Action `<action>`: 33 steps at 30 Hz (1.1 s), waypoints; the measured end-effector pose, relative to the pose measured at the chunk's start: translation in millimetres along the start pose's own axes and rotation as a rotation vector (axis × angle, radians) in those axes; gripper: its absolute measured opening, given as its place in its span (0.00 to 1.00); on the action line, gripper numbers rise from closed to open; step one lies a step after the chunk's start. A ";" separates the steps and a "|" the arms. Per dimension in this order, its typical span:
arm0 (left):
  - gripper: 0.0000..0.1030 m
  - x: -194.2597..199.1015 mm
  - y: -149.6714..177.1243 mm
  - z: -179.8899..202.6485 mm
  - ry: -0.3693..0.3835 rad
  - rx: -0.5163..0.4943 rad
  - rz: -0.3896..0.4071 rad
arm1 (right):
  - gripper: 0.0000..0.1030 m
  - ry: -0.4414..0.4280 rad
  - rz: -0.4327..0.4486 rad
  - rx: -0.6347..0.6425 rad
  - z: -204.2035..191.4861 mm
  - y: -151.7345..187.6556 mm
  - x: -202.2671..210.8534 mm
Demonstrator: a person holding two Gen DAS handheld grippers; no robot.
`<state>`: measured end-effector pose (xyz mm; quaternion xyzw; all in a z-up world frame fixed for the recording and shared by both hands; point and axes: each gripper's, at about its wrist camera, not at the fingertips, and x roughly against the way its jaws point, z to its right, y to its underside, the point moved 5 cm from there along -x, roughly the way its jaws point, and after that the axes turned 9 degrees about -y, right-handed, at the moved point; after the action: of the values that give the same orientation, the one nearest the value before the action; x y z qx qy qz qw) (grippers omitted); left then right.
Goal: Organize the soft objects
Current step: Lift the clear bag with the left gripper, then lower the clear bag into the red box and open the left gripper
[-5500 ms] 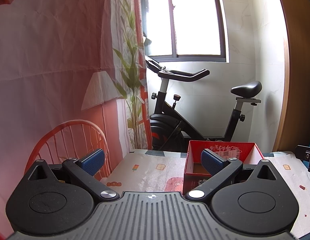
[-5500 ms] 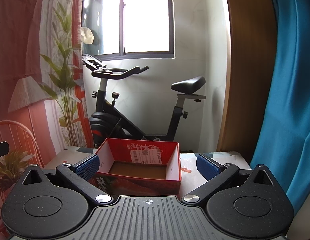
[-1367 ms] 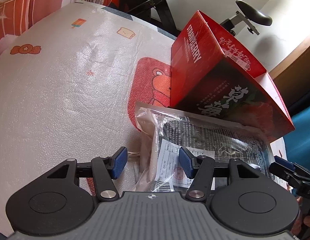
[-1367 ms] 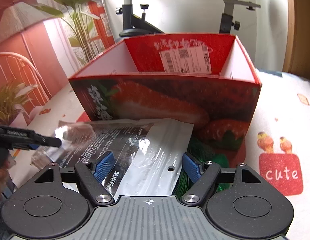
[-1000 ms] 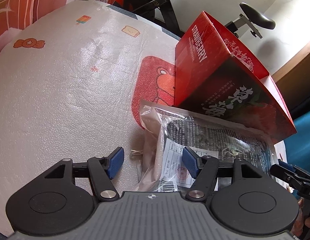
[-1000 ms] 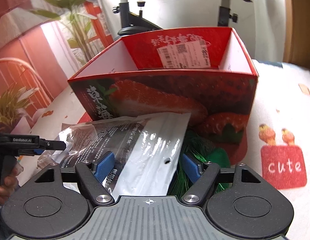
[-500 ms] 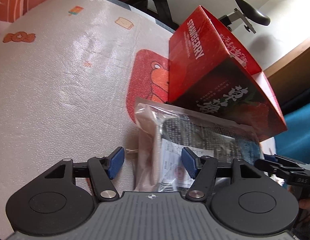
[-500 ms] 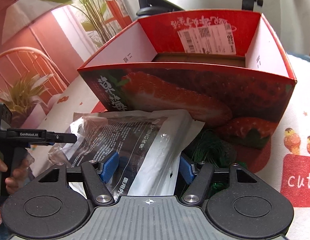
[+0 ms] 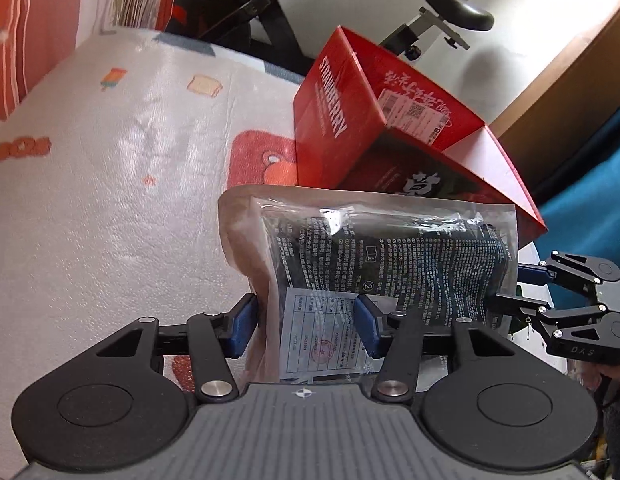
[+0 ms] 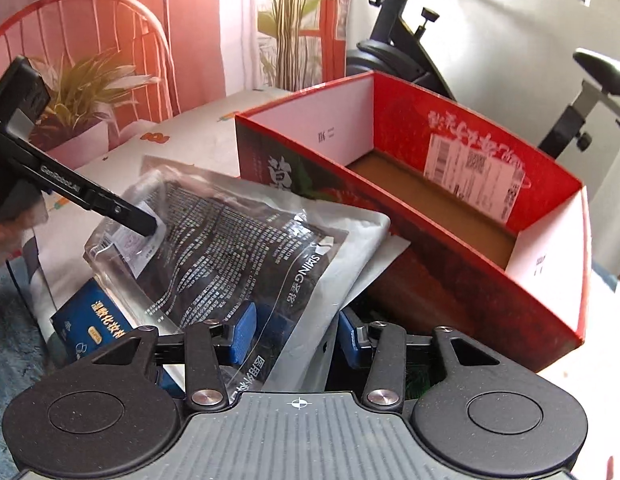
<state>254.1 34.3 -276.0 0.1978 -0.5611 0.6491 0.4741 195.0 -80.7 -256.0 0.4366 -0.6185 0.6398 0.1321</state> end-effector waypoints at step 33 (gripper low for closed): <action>0.45 87.4 -104.3 101.3 0.010 -0.141 0.390 | 0.33 0.233 0.397 0.035 39.1 -58.8 111.0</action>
<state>272.2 -32.3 -121.1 0.0485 -0.6304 0.6888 0.3548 187.4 -145.5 -141.9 0.2317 -0.6618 0.7099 0.0664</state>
